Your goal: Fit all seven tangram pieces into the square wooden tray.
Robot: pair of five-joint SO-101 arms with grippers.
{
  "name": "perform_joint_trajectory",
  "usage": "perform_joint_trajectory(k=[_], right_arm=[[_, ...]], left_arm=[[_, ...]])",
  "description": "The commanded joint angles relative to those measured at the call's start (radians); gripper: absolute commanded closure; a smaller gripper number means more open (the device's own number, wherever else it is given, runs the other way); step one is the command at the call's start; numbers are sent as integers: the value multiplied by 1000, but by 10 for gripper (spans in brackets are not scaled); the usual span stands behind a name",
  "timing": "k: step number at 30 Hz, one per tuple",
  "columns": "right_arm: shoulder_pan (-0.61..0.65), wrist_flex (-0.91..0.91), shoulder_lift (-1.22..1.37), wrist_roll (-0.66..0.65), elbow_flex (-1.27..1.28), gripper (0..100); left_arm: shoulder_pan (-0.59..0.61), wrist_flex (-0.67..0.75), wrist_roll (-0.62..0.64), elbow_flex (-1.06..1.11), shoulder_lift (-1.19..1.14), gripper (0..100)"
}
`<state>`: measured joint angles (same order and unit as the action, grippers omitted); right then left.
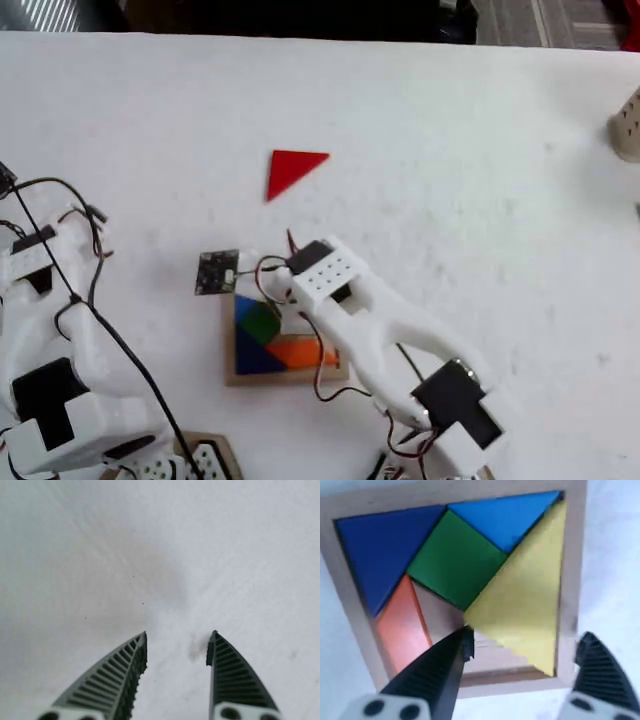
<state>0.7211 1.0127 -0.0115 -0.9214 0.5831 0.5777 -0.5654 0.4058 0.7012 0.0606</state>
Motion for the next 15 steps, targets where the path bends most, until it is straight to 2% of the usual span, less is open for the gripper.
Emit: perform_joint_trajectory(k=[1,11,15], right_arm=[[35,74,-101,12,-38,650],[8,286,-384,28,-31,650],[-82,318,-492,149,20,651]], left_arm=[[-8,14,-6,-41,4,797],[-16,14,-8,-41,4,797],[-41,14,-9,-31,7,797]])
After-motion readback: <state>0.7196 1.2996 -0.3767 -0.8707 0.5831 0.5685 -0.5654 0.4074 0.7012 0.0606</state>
